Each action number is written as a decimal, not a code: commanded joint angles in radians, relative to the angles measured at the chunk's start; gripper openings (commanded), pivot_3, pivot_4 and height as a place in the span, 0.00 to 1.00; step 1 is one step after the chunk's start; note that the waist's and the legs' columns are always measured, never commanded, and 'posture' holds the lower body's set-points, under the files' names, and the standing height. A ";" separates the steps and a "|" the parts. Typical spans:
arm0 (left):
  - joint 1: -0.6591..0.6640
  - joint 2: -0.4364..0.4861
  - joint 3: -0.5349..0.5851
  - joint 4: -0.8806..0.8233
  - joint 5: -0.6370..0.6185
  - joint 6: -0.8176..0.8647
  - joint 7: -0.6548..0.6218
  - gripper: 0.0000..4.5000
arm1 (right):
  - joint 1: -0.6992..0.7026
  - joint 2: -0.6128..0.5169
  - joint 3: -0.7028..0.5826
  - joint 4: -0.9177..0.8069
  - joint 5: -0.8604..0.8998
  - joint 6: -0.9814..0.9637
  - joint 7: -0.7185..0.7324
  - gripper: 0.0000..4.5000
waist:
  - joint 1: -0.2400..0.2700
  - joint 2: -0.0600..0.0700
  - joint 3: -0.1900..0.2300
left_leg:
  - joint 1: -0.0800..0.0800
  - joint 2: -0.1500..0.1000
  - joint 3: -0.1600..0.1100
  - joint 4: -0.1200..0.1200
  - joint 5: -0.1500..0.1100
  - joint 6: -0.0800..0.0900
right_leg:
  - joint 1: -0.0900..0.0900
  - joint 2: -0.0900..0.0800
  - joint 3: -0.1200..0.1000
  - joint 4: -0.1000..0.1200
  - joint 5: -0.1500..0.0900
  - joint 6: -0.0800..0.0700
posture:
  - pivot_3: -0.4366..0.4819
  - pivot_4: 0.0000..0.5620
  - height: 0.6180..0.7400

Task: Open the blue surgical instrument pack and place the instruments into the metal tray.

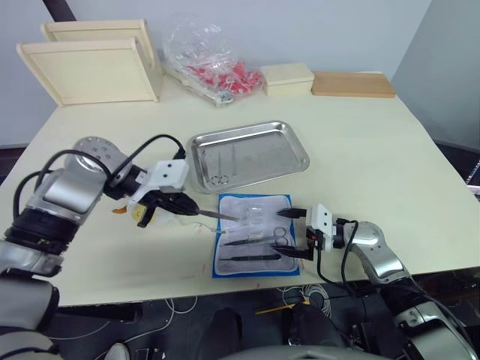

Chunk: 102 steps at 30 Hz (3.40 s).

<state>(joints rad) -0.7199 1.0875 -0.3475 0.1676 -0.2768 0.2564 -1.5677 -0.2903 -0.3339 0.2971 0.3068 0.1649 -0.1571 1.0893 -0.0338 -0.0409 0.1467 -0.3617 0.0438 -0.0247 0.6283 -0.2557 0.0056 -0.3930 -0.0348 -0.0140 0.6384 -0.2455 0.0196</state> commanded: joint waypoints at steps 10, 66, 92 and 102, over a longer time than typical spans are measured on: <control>-0.010 -0.279 0.234 -0.163 -0.091 0.376 0.398 0.01 | 0.060 -0.019 0.065 0.142 -0.081 0.059 0.007 1.00 | -0.001 -0.001 0.000 | -0.001 -0.001 0.001 0.004 0.000 0.000 | 0.001 0.002 0.004 0.003 0.000 0.000 | 0.48 0.27 1.00; -0.040 -1.093 0.428 0.104 0.196 0.590 1.671 0.01 | 0.064 -0.027 0.068 0.125 -0.082 0.063 0.008 1.00 | 0.008 -0.006 -0.004 | 0.003 -0.004 -0.001 0.005 0.000 -0.001 | 0.007 0.000 0.001 0.003 0.003 0.005 | 0.48 0.27 1.00; -0.047 -0.975 0.363 0.010 0.166 0.500 1.426 0.57 | 0.066 -0.018 0.071 0.122 -0.082 0.065 0.001 1.00 | 0.007 -0.004 -0.004 | 0.003 -0.004 -0.001 0.005 0.000 -0.002 | 0.009 0.000 0.000 0.003 0.003 0.004 | 0.48 0.27 1.00; 0.083 -0.770 0.285 -0.114 0.073 0.232 0.959 0.57 | 0.072 -0.029 0.065 0.112 -0.078 0.070 0.000 1.00 | 0.004 -0.004 -0.004 | 0.003 -0.004 -0.002 0.005 0.001 -0.005 | 0.009 -0.001 0.000 0.003 0.003 0.004 | 0.48 0.27 1.00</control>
<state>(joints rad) -0.7061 0.2315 -0.0287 0.1760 -0.1408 0.6376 -0.3689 -0.2941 -0.3470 0.2969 0.3106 0.1648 -0.1565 1.0958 -0.0297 -0.0446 0.1429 -0.3585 0.0397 -0.0262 0.6332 -0.2543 0.0011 -0.3843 -0.0352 -0.0140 0.6413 -0.2430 0.0237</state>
